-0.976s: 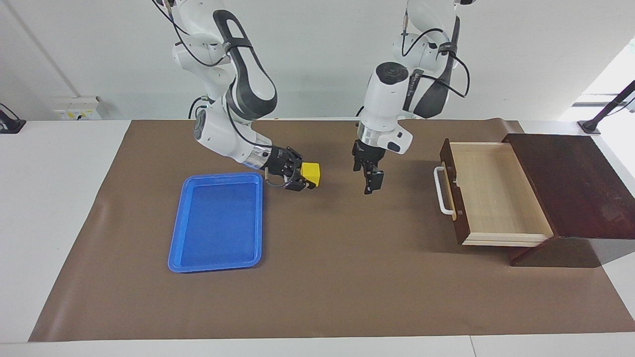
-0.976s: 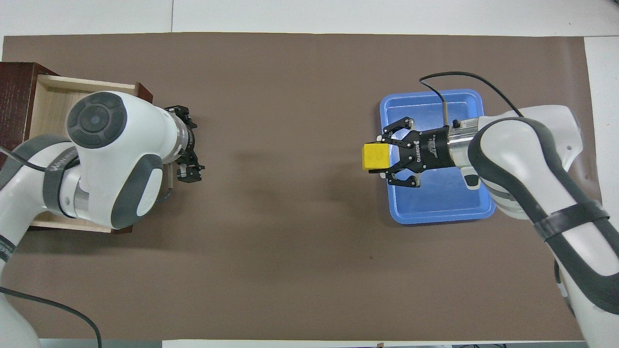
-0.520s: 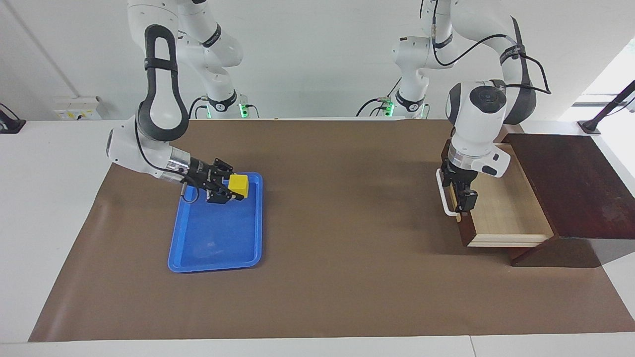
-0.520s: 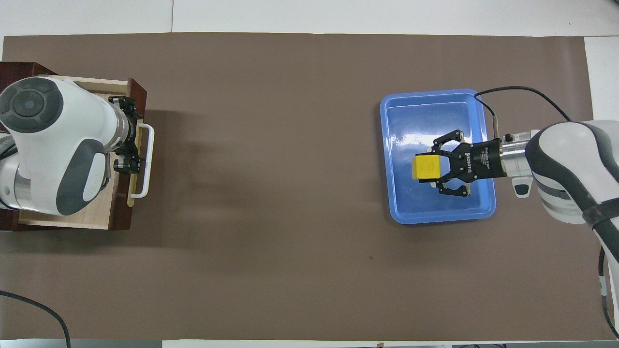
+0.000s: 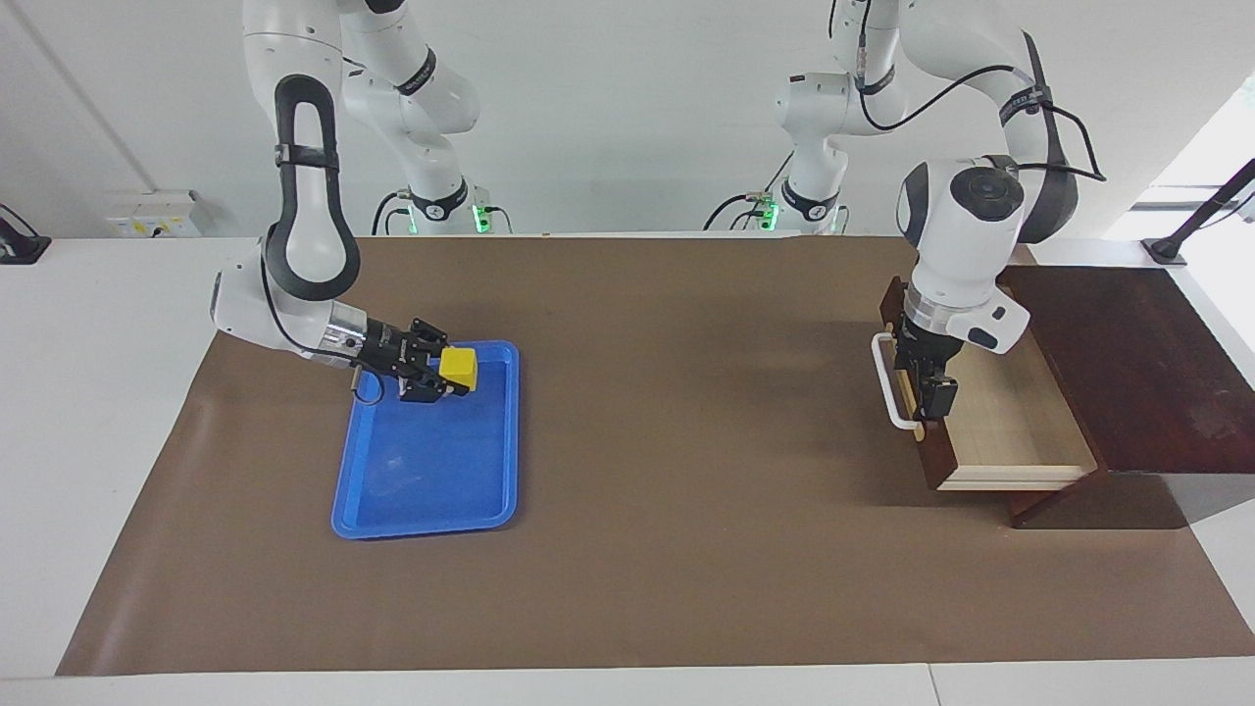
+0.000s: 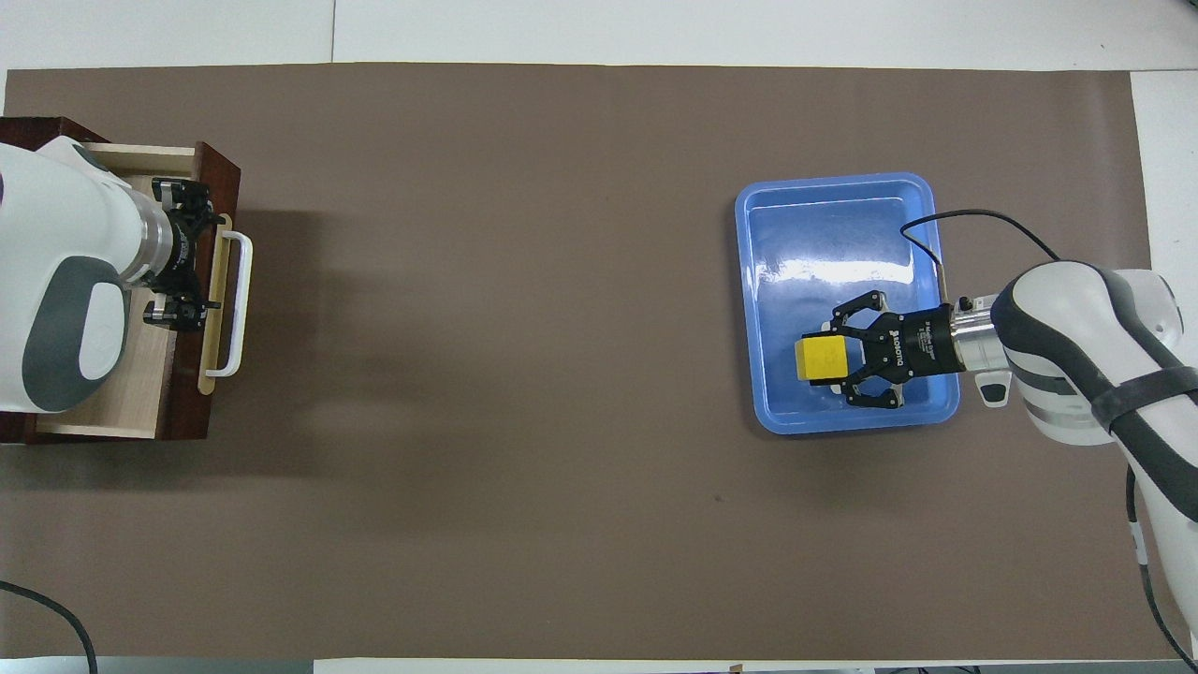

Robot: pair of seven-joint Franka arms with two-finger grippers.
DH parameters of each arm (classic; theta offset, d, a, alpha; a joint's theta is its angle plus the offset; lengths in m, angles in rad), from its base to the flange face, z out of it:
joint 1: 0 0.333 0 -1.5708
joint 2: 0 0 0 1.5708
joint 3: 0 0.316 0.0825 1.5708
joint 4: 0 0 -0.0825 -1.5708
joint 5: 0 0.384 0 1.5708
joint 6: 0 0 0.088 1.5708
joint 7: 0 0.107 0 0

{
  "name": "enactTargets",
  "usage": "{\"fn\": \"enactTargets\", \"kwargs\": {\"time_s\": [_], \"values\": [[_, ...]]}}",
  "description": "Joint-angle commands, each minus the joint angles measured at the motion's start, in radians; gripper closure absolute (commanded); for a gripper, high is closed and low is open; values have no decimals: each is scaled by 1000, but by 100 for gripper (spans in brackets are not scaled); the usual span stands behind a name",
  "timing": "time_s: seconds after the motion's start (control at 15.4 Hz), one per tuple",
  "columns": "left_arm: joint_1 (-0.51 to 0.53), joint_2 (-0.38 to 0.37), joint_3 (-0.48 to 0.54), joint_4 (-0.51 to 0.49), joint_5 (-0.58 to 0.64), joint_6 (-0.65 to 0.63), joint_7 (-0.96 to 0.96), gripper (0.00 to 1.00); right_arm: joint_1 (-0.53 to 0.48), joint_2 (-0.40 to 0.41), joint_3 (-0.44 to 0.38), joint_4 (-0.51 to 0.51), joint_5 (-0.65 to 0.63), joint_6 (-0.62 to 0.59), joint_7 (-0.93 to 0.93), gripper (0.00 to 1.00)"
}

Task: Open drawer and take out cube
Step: 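Lower the cube into the blue tray and open the right gripper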

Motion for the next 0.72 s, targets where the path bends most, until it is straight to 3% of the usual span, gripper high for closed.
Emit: {"fn": "enactTargets", "kwargs": {"time_s": [0.0, 0.33, 0.65], "values": [[107, 12, 35, -21, 80, 20, 116, 0, 3, -12, 8, -41, -3, 39, -37, 100], [153, 13, 35, -21, 80, 38, 185, 0, 26, -9, 9, -66, 9, 88, -38, 100], [137, 15, 31, -16, 79, 18, 196, 0, 58, -15, 9, -95, 43, 91, -74, 100]]}}
